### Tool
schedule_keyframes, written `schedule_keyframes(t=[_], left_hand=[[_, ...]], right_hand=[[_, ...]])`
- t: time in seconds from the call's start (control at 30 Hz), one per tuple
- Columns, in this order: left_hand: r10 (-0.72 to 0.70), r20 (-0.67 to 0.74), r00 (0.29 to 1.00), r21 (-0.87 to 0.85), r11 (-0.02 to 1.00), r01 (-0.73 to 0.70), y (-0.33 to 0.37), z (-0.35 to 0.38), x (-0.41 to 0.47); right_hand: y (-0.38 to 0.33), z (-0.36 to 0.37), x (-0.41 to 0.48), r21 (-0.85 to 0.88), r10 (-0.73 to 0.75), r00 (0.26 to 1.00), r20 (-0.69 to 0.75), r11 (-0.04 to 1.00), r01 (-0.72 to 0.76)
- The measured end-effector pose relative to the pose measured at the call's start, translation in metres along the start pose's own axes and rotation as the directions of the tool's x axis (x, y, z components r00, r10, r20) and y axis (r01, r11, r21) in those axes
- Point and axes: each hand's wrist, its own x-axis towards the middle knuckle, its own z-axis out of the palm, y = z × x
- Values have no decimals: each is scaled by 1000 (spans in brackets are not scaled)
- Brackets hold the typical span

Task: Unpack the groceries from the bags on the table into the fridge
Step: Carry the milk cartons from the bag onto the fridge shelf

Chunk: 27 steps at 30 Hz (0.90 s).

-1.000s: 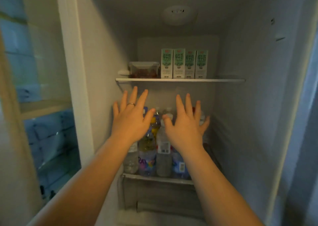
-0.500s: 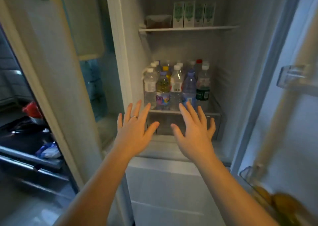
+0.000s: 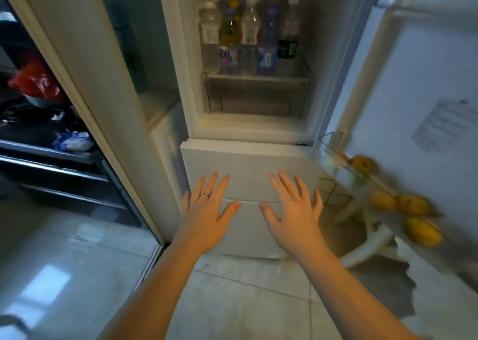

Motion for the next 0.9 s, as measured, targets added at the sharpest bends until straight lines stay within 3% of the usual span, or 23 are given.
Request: schedule_keyframes(t=[0.27, 0.53, 0.9], left_hand=[[-94, 249, 964, 27, 996, 90, 29, 107, -120], [-161, 389, 907, 49, 987, 155, 127, 196, -224], [-30, 484, 875, 43, 999, 11, 301, 289, -294]], right_hand=[[87, 18, -127, -67, 96, 973, 212, 994, -84], [203, -15, -248, -104, 123, 927, 353, 990, -92], [357, -91, -374, -21, 234, 909, 345, 970, -242]])
